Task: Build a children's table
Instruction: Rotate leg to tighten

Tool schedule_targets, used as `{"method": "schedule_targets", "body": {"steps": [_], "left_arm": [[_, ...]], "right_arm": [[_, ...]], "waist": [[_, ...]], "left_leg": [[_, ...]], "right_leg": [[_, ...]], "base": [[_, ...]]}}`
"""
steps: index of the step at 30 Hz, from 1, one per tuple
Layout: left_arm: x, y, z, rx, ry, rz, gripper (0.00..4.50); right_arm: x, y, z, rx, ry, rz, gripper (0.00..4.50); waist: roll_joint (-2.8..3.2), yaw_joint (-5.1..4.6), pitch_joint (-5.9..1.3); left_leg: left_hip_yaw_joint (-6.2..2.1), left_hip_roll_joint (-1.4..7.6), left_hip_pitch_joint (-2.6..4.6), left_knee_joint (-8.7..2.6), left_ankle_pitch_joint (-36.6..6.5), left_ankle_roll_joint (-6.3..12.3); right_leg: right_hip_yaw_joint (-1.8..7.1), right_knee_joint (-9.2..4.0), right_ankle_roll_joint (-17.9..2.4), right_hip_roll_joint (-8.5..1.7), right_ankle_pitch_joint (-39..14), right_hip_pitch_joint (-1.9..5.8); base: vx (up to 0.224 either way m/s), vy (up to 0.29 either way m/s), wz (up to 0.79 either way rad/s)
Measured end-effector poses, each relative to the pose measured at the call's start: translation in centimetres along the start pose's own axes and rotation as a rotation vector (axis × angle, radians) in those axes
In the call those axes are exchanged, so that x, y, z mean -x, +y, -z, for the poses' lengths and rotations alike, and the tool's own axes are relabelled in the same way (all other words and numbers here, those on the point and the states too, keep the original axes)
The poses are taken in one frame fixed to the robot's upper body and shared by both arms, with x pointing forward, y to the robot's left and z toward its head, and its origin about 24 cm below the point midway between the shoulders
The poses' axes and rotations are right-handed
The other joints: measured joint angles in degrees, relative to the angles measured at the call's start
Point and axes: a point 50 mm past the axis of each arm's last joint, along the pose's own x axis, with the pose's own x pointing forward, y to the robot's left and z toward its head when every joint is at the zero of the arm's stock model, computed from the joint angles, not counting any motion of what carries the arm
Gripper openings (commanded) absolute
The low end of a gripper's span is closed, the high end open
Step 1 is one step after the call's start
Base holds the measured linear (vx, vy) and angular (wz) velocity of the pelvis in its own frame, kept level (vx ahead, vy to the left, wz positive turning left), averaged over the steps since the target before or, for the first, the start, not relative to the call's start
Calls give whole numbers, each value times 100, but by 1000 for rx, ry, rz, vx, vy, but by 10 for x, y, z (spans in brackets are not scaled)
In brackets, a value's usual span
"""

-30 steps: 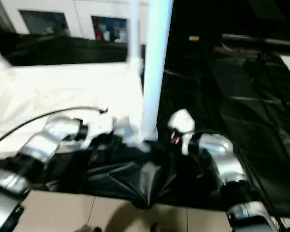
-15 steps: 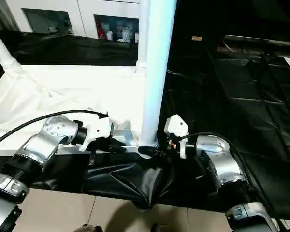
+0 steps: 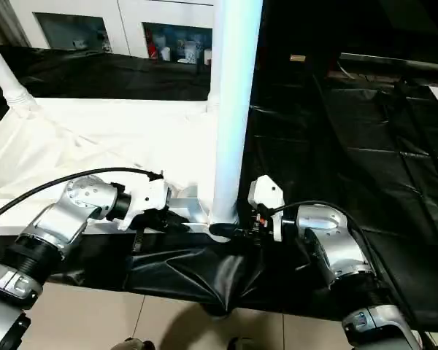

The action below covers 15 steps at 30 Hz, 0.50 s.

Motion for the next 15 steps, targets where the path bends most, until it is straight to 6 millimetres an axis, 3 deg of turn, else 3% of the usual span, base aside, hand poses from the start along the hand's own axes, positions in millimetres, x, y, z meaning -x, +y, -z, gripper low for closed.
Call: {"method": "schedule_targets", "body": {"steps": [4, 10, 15], "left_arm": [[-12, 22, -5, 64, 28, -193, 0], [-39, 36, -17, 159, 38, -374, 0], [-48, 41, -23, 190, 53, -425, 0]], "right_arm": [[-16, -15, 6, -84, -49, 343, 268], [-38, -27, 7, -221, -98, 756, 268], [-53, -31, 1, -267, -99, 918, 268]], "waist": [[-28, -71, 3], [-40, -120, 0], [-41, -122, 0]], "left_leg": [[-3, -3, 14, 20, -18, -35], [-3, -10, 20, 27, -18, -34], [-8, -7, 21, 18, -18, -35]], "right_leg": [[6, 2, -20, -2, 25, 15], [16, -12, -3, -4, 23, 26], [11, -12, -11, 1, 32, 26]], "base": [[0, 0, 0], [0, 0, 0], [0, 0, 0]]}}
